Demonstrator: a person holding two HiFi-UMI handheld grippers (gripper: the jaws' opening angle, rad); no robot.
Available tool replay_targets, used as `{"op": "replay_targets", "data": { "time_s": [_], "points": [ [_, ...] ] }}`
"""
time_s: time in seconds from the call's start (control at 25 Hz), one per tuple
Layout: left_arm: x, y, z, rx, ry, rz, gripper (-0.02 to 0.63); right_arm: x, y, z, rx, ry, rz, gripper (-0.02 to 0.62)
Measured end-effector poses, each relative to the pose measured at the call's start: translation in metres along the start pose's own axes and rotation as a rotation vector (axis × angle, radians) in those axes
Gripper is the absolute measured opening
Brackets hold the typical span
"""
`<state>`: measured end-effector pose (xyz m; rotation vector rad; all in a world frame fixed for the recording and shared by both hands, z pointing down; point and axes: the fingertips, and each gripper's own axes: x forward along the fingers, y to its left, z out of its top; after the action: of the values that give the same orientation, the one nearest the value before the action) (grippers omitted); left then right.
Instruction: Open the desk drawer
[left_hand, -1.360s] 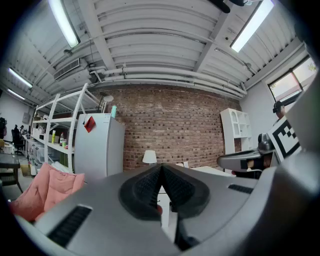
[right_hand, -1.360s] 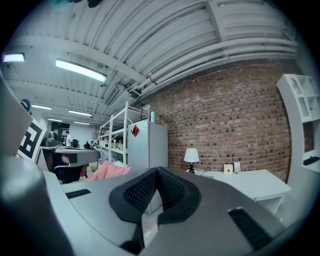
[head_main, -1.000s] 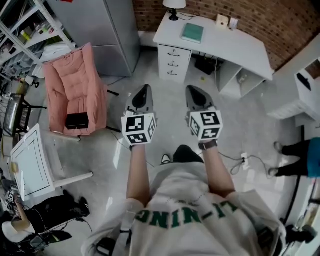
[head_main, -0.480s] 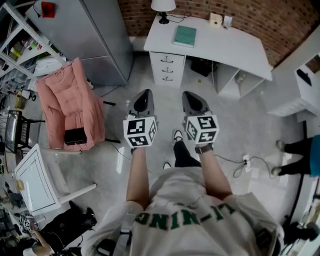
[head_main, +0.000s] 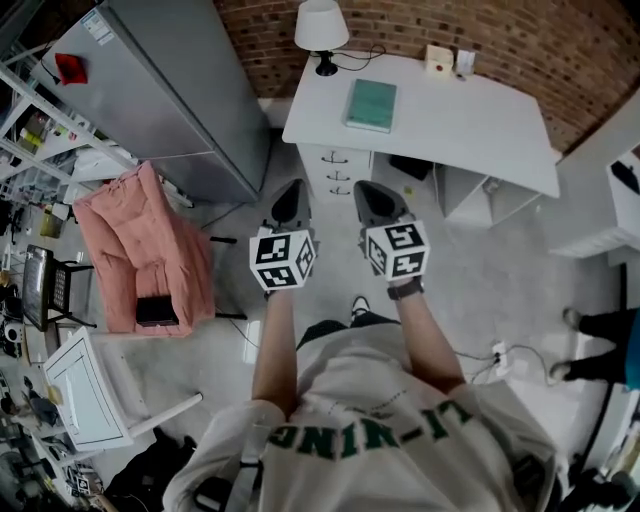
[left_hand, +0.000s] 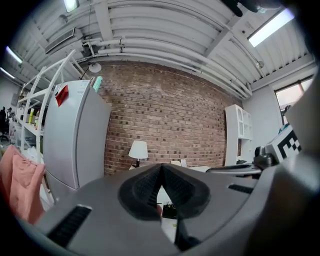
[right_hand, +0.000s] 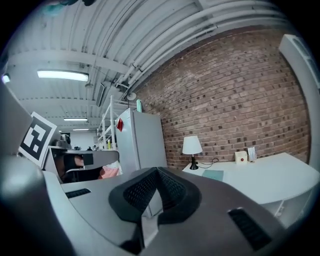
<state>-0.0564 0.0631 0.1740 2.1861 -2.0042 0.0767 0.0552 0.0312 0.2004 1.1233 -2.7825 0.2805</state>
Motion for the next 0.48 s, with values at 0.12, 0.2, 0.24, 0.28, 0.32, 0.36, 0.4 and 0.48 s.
{"op": "replay_targets", "data": {
  "time_s": [0.12, 0.2, 0.24, 0.28, 0.32, 0.36, 0.4, 0.48],
  "points": [
    [0.023, 0.006, -0.011, 0.010, 0.026, 0.007, 0.002, 0.019, -0.018, -0.007, 0.031, 0.016, -0.009, 0.002],
    [0.040, 0.011, -0.023, 0.006, 0.055, 0.006, 0.002, 0.032, -0.029, -0.015, 0.041, 0.035, -0.014, 0.002],
    [0.048, 0.014, -0.030, 0.000, 0.071, 0.006, 0.002, 0.039, -0.033, -0.018, 0.042, 0.044, -0.015, 0.003],
    [0.055, 0.018, -0.037, -0.006, 0.086, 0.008, 0.002, 0.045, -0.038, -0.022, 0.042, 0.054, -0.019, 0.002],
    [0.063, 0.022, -0.045, -0.011, 0.101, 0.009, 0.002, 0.052, -0.042, -0.026, 0.042, 0.063, -0.023, 0.002],
    [0.071, 0.025, -0.052, -0.014, 0.115, 0.009, 0.002, 0.058, -0.048, -0.031, 0.043, 0.072, -0.027, 0.002],
    [0.080, 0.029, -0.060, -0.017, 0.130, 0.008, 0.002, 0.064, -0.053, -0.037, 0.046, 0.082, -0.031, 0.003],
    [0.098, 0.036, -0.073, -0.022, 0.158, 0.001, 0.002, 0.079, -0.065, -0.049, 0.053, 0.109, -0.039, 0.002]
  ]
}}
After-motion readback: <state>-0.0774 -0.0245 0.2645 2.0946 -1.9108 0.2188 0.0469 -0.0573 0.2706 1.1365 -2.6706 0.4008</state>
